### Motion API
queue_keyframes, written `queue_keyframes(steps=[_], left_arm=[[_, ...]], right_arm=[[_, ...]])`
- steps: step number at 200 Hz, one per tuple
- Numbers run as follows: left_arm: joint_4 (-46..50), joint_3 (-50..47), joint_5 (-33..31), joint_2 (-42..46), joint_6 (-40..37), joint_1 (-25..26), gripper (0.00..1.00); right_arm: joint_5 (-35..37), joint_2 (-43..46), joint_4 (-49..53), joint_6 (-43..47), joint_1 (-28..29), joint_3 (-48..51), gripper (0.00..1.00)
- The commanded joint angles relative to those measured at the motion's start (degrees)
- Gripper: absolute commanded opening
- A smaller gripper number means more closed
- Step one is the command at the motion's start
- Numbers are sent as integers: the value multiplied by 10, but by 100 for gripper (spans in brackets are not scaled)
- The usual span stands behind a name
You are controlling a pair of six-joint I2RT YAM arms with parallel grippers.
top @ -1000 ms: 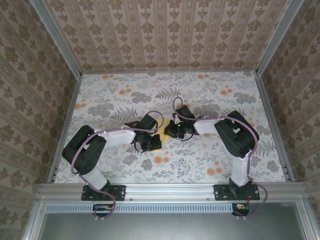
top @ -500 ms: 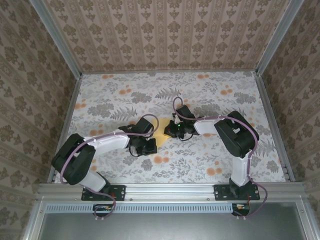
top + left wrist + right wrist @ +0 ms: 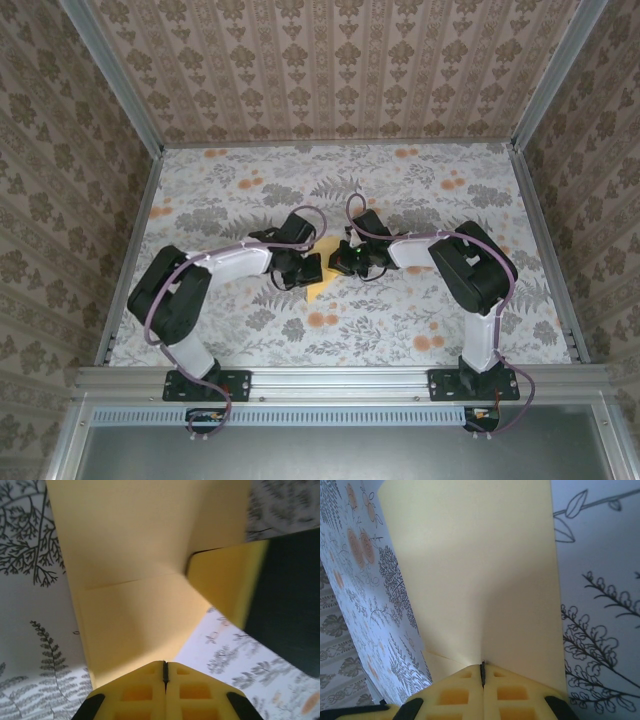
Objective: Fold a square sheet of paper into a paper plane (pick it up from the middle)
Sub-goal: Third fold the triangle at the center of the table.
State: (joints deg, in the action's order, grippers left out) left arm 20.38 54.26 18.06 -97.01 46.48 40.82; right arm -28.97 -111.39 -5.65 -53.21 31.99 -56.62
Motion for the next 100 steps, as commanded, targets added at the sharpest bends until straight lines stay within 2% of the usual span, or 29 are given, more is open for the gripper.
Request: queue_keyframes(steps=[1, 46, 100], left_arm=[[19, 9, 8, -17, -16, 0, 3], [52, -23, 5, -14, -22, 11, 2], [112, -70, 2, 31, -51, 37, 0]], right_arm=[[56, -49, 92, -8, -1, 21, 1], [57, -47, 94, -8, -3, 23, 1], [63, -39, 95, -10, -5, 35, 1]])
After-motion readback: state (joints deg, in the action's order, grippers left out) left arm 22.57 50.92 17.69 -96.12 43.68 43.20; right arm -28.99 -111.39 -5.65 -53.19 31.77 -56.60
